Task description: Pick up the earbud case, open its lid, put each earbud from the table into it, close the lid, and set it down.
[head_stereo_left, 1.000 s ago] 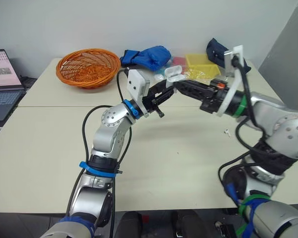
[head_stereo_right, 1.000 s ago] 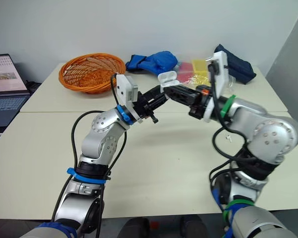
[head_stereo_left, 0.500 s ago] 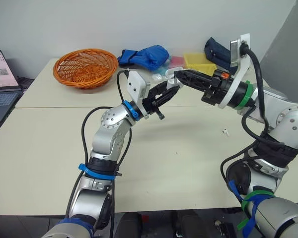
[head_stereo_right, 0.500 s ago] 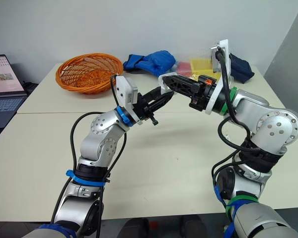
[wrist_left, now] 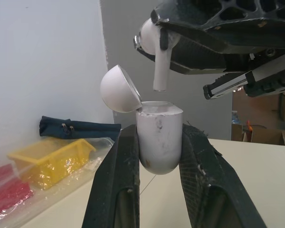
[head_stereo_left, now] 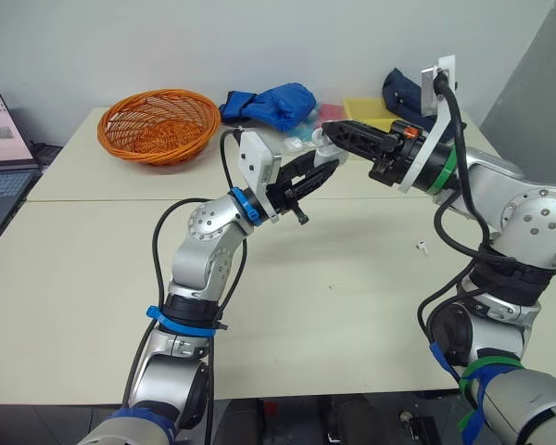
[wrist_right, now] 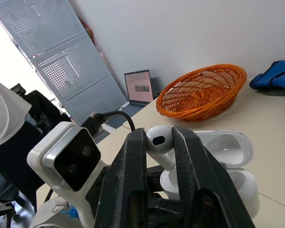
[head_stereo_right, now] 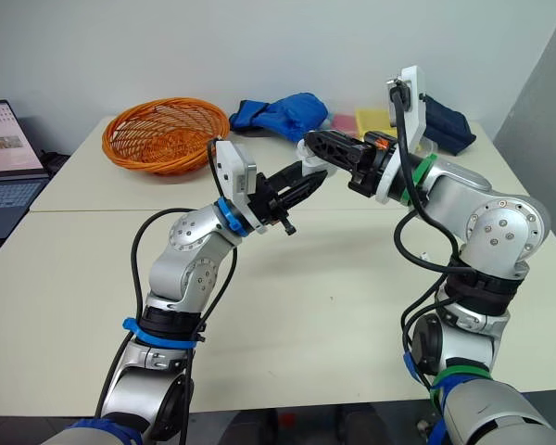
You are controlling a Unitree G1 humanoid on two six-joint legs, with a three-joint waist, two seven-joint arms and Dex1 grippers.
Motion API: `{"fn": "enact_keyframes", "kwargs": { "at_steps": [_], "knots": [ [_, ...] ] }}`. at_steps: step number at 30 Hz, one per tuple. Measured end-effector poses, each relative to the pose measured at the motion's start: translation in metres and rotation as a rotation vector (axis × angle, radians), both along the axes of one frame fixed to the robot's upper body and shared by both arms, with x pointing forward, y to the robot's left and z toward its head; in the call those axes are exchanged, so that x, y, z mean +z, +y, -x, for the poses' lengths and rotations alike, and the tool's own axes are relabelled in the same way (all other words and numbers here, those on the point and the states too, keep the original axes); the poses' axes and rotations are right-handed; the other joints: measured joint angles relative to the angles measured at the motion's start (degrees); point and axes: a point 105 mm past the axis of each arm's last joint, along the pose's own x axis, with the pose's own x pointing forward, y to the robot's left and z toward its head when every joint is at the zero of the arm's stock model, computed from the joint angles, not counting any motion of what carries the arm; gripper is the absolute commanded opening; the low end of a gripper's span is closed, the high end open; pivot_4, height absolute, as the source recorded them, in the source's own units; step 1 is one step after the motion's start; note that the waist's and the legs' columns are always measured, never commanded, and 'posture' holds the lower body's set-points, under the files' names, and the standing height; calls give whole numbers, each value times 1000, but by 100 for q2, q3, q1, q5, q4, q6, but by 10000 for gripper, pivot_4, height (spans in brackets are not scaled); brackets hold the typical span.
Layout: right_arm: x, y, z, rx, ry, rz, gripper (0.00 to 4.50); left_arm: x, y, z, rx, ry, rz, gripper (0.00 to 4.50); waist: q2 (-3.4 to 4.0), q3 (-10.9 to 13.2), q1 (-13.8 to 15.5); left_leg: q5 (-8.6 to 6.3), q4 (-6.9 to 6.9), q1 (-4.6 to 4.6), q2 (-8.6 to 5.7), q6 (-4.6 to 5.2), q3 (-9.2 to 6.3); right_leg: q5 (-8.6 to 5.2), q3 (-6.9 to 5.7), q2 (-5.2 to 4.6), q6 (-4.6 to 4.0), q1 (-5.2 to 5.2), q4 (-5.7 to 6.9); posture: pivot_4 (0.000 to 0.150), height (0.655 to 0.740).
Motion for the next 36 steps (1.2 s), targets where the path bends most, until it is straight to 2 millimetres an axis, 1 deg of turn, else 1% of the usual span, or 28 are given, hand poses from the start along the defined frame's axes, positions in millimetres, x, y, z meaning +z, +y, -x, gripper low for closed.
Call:
{"fn": "enact_keyframes", "kwargs": {
  "at_steps": [13, 22, 36],
  "knots": [
    [-8, -2, -3, -15, 17, 12, 4040, 0, 0, 0, 0, 1, 3, 7511, 0, 0, 0, 0, 0, -1, 0, 0, 2, 0, 1, 0, 0, 0, -1, 1500, 7400],
    [-10, 4, -2, -32, 27, -9, 4040, 2, -2, -1, 18, 7, 30, 7511, 0, 0, 1, 0, 0, -3, 0, 0, 0, 0, 1, 0, 1, -1, -2, 1500, 7400],
    [-10, 5, -4, -86, -5, -11, 4040, 5, -5, -3, 61, 5, 49, 7511, 0, 0, 1, 0, 0, -4, 0, 0, 0, 0, 1, 0, 1, -1, -3, 1500, 7400]
  ]
}}
